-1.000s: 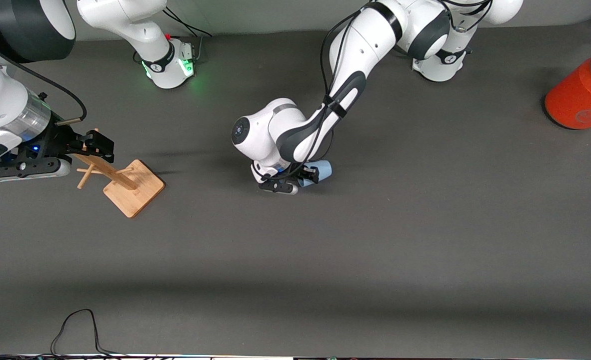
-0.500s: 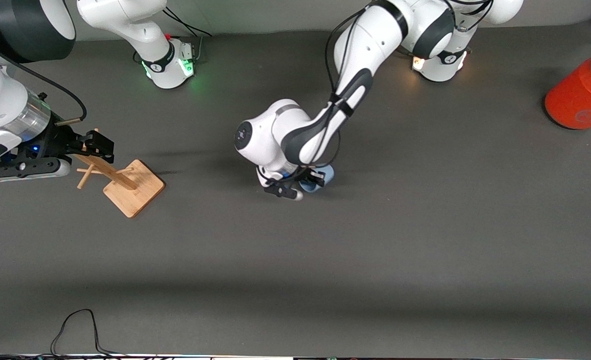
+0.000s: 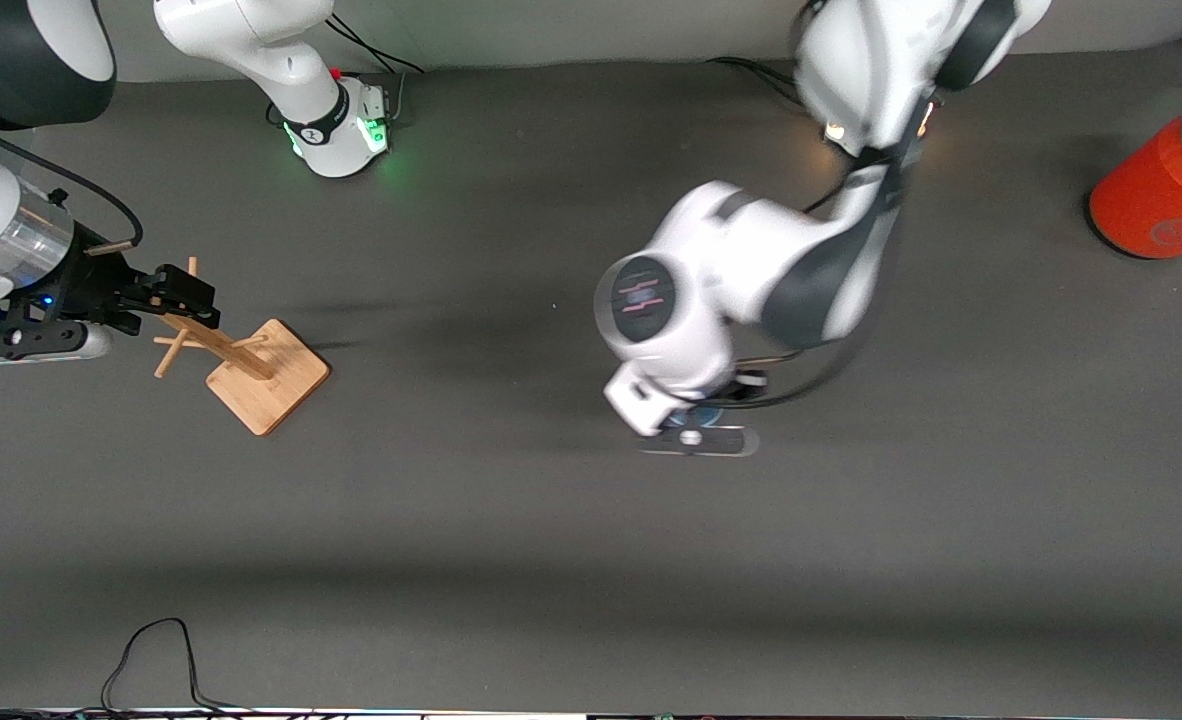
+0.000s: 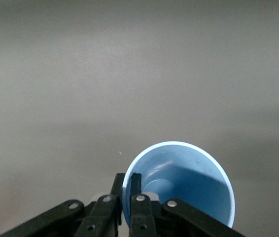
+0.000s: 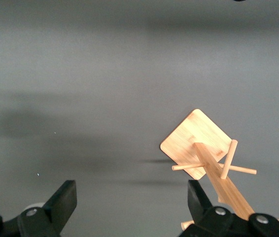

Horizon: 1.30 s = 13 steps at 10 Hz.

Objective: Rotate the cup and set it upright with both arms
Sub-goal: 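Rotate the cup opening upward and lower it with the left gripper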

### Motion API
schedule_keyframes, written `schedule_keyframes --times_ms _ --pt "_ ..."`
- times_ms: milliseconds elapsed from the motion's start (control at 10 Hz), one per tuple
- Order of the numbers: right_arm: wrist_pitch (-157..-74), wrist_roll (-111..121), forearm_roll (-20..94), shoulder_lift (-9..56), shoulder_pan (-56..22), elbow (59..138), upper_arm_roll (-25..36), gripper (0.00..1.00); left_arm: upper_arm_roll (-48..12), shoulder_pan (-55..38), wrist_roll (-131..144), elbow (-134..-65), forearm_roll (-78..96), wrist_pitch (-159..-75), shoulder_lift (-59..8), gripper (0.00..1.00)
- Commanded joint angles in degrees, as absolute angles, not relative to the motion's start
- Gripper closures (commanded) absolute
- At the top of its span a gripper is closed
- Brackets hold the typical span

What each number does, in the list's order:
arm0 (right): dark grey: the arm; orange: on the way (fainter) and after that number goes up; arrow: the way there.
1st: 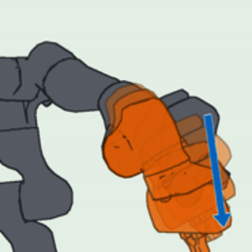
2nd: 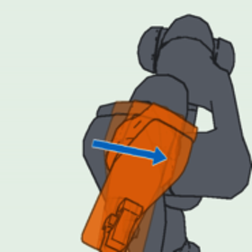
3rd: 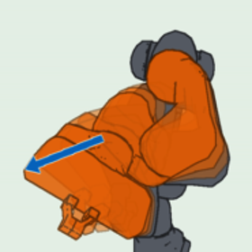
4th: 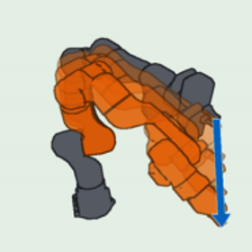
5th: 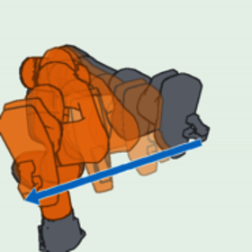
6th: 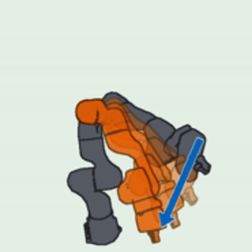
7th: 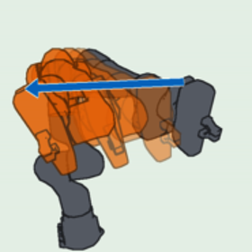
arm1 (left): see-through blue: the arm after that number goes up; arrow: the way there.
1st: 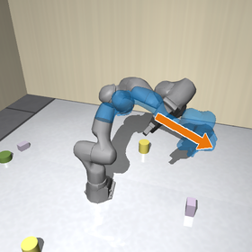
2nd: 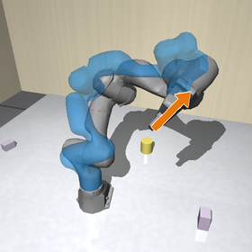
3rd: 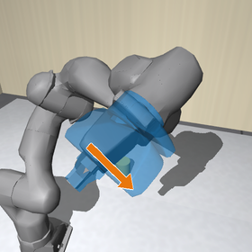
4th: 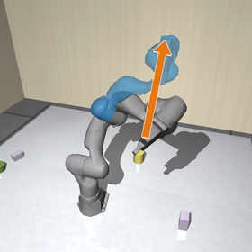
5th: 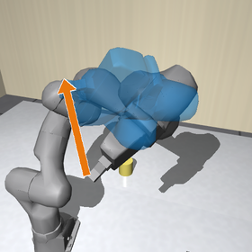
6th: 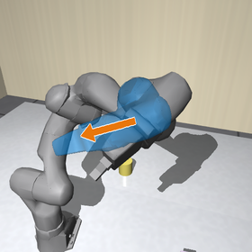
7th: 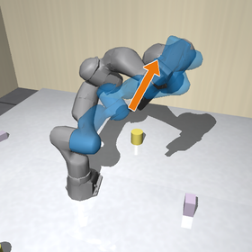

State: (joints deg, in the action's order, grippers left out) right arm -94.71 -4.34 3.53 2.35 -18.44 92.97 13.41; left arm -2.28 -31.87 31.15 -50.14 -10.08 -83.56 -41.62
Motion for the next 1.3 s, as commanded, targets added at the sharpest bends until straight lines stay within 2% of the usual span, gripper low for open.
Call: schedule_keyframes --times_ms 0,200,300,400,700,1000,1200 --pt "-95.19 -4.22 5.10 2.46 -18.81 92.64 14.06 0.00 -2.46 -28.94 31.64 -71.86 -6.95 -93.44 -24.87 1.00" --pt "-95.36 -4.22 5.10 2.46 -18.81 92.64 14.15 0.00 -2.20 -28.48 33.56 -94.82 -4.48 -112.66 -11.83 1.00" --pt "-95.36 -4.22 5.10 2.46 -18.90 92.64 14.06 0.00 -2.28 -28.65 37.05 -102.23 -4.57 -121.81 -9.60 1.00" --pt "-95.36 -4.22 4.66 2.46 -19.16 92.64 13.98 0.00 -2.37 -29.52 40.48 -106.57 -5.09 -129.21 -9.93 1.00" --pt "-96.32 -4.22 1.52 2.29 -20.47 92.55 13.19 0.00 -2.37 -32.78 52.51 -114.33 -9.20 -148.92 -15.97 1.00" --pt "-96.77 -4.22 -0.70 1.94 -22.50 93.07 13.36 0.00 -2.29 -34.54 67.71 -114.26 -22.54 -156.60 -24.50 1.00" --pt "-96.77 -4.31 0.34 1.93 -21.98 93.43 14.49 0.00 -2.37 -34.72 76.16 -113.65 -30.64 -158.20 -27.76 1.00"
